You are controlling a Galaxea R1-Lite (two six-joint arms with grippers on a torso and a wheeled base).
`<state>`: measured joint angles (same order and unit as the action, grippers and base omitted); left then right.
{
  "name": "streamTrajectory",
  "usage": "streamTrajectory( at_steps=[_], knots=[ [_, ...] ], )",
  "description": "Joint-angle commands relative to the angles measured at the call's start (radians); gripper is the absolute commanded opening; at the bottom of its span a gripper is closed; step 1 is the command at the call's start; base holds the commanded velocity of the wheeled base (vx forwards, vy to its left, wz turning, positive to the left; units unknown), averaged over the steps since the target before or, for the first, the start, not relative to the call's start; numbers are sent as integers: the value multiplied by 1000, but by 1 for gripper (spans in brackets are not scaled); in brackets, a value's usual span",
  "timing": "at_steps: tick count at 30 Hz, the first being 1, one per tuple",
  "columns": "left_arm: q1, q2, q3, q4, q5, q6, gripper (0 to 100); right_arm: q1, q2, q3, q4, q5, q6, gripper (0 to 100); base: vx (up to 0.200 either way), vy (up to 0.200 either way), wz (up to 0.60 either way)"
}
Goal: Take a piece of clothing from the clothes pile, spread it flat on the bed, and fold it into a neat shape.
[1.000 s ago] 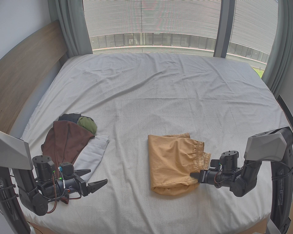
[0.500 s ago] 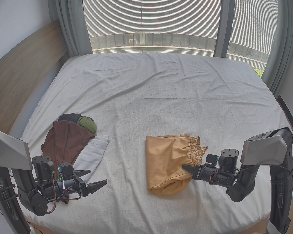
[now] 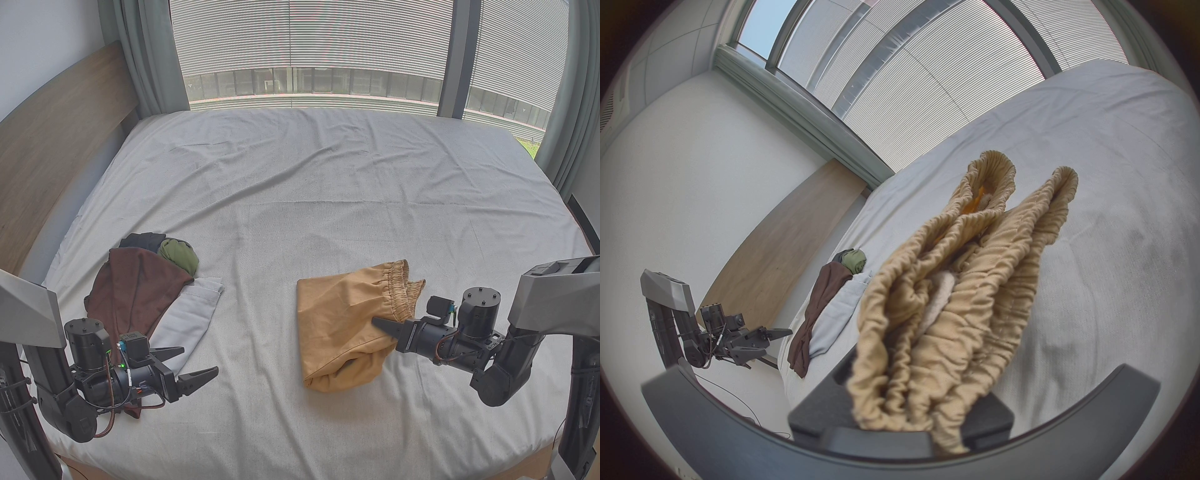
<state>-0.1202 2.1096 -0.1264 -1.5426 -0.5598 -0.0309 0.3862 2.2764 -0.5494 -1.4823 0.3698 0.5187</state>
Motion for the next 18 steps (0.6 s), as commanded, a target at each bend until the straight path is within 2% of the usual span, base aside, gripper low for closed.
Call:
streamTrajectory(
  at_steps=[1,7,18],
  knots=[
    [-1,0,1,-1,0,0,100,10,-38,-9,-1,0,0,0,0,0,0],
    [-1,1,1,-1,0,-1,100,16,-84,-46,31,0,0,0,0,0,0],
    [-1,0,2,-1,0,-1,100,16,-169,-231,244,0,3,0,0,0,0]
  ],
)
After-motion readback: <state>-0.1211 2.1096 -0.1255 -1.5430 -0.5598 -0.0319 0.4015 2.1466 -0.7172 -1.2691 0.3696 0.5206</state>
